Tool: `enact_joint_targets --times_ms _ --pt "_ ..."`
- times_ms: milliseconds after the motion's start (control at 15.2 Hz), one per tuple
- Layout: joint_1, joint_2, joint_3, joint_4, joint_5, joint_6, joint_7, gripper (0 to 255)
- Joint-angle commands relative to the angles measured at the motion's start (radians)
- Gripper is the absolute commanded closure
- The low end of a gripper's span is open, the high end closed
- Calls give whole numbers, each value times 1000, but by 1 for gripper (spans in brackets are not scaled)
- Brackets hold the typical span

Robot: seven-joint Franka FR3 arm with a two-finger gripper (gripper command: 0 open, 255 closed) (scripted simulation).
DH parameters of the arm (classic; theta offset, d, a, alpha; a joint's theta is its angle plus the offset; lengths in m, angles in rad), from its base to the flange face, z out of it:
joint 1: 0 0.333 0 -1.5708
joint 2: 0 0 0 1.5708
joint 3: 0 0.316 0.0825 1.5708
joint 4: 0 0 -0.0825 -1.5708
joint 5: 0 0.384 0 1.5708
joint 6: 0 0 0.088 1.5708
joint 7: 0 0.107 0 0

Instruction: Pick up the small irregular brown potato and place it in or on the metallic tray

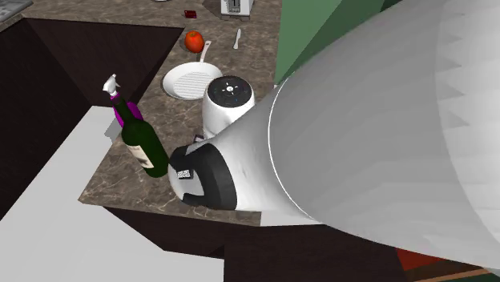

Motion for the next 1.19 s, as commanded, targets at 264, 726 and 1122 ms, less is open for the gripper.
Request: enact_joint_targets --times_ms 264,726,1122 --pt "-57 319 14 125 -702 165 606 0" --pt "234 505 -290 261 -1026 224 914 0" --pt "322 582 -390 315 -1103 261 990 0"
